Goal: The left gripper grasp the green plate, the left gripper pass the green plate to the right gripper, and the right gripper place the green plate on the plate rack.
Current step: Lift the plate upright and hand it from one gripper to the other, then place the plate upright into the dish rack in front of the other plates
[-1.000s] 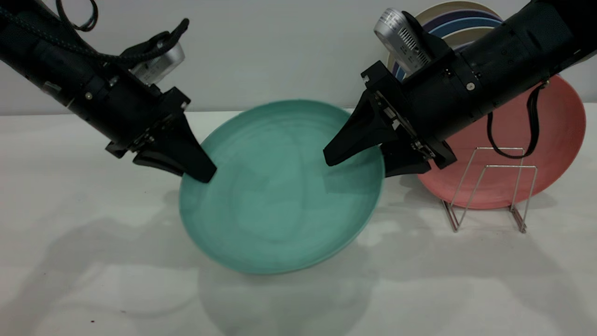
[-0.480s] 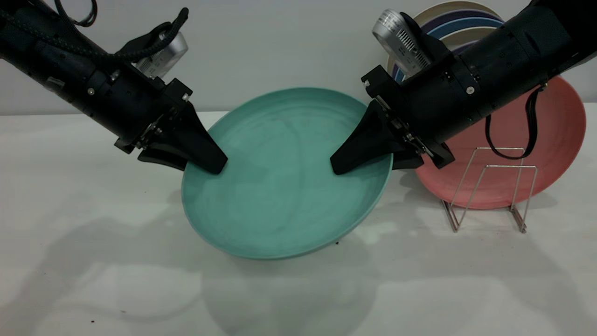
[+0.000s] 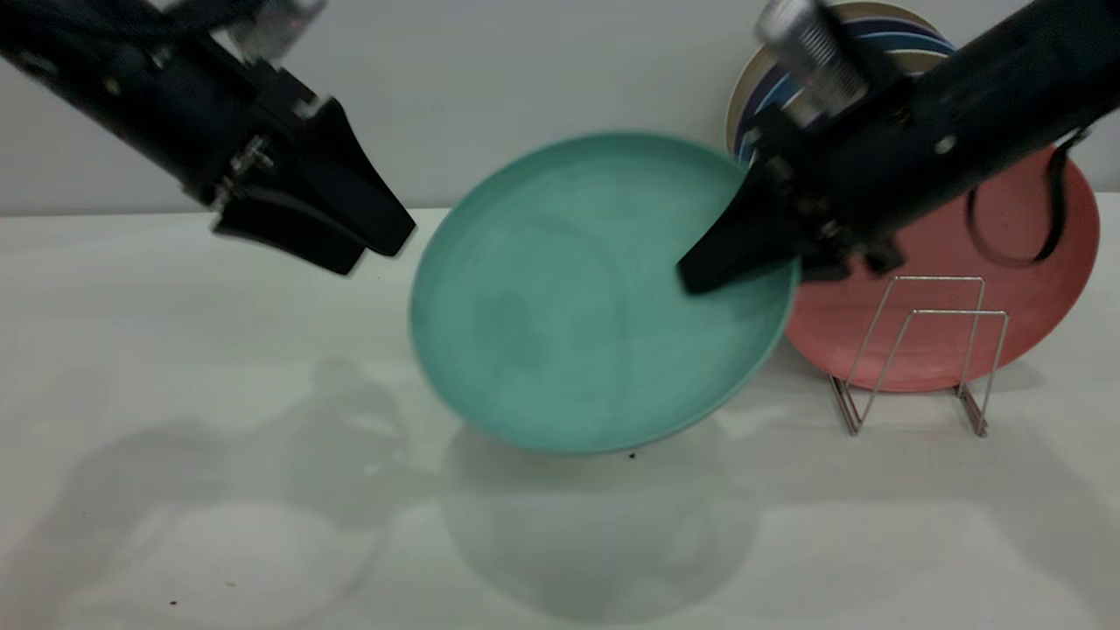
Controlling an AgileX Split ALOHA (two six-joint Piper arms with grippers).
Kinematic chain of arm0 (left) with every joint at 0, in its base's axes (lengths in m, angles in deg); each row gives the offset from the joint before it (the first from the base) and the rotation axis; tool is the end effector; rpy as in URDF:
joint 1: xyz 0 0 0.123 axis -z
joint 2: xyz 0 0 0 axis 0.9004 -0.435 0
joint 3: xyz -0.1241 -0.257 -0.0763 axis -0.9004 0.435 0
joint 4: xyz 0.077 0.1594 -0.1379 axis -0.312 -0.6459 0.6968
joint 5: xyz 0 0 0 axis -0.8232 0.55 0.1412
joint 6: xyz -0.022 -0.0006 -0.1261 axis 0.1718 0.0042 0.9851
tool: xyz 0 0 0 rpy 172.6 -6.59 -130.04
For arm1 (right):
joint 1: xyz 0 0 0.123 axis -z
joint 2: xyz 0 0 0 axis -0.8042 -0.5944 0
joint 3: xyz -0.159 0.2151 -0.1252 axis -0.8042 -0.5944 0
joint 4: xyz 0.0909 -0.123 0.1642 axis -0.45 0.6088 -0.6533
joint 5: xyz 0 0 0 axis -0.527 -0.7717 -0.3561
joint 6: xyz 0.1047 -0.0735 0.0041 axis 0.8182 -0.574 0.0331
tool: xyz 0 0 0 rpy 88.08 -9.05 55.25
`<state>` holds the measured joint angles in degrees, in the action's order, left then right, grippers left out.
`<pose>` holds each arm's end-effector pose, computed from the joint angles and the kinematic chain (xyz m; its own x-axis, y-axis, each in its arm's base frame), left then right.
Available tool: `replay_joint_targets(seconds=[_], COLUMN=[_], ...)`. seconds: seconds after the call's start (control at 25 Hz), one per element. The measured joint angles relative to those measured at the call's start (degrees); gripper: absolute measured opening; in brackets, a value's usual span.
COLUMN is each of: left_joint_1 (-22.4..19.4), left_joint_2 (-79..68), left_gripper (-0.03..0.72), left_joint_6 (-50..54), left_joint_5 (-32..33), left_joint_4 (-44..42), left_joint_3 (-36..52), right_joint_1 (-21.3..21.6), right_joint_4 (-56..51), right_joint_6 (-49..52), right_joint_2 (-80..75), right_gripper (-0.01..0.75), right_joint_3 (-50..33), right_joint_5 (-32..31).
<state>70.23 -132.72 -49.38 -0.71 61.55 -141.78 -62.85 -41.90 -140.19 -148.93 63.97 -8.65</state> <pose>0.3549 -0.1135 0.1775 -0.8133 0.3498 -0.4649 0.5542 0.7089 -0.4362 0.3553 0.1530 0.1498 -0.8940 -0.1720 -0.4136 -0.4241 0.6227 0.6576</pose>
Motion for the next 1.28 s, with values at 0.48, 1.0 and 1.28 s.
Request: replay_joint_targets(seconds=[0.48,1.0,1.28], left_joint_1=[0.0,0.0,0.0], left_joint_2=[7.0,7.0,7.0], left_gripper=[0.588,0.586,0.586], left_joint_6=[1.9,2.5,3.2], left_joint_5=[0.1,-0.1,-0.2], left_joint_4=[-3.5,-3.6,-3.6], left_joint_3=[0.1,0.1,0.1], right_joint_1=[2.4,12.3,12.3], right_joint_4=[28.2,32.4,26.2], right_joint_6=[-34.2,-43.4,-47.7], right_joint_2=[23.1,22.4,17.4], right_gripper=[0.113,0.113,0.117], right_joint_3=[0.0,-0.2,-0.2], right_joint_5=[10.2,18.0,19.6])
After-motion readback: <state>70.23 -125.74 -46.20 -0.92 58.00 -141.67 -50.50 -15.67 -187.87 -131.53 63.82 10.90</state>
